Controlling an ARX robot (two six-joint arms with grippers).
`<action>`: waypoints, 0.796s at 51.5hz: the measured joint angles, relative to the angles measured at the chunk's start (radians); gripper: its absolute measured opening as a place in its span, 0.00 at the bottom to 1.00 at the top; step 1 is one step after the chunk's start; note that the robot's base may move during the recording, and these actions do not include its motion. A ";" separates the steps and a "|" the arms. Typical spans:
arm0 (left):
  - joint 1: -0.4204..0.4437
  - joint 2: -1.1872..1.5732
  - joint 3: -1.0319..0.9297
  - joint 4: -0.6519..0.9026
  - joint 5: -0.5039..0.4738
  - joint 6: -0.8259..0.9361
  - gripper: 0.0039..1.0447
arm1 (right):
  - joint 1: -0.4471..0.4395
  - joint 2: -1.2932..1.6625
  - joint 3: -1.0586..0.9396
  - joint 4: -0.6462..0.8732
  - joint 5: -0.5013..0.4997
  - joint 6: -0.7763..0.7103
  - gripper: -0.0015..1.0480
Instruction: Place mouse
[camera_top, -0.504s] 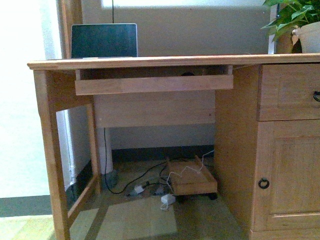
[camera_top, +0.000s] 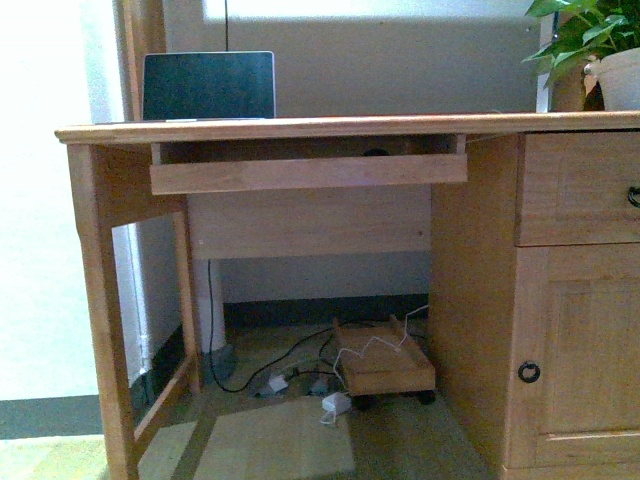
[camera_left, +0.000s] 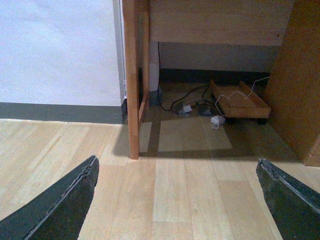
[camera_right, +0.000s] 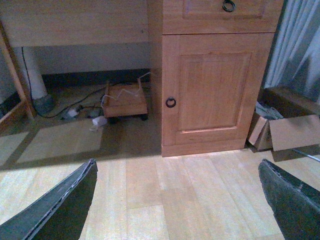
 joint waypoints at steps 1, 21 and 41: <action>0.000 0.000 0.000 0.000 0.000 0.000 0.93 | 0.000 0.000 0.000 0.000 0.000 0.000 0.93; 0.000 0.000 0.000 0.000 0.000 0.000 0.93 | 0.000 0.000 0.000 0.000 0.000 0.000 0.93; 0.000 0.000 0.000 0.000 0.000 0.000 0.93 | 0.000 0.000 0.000 0.000 0.000 0.000 0.93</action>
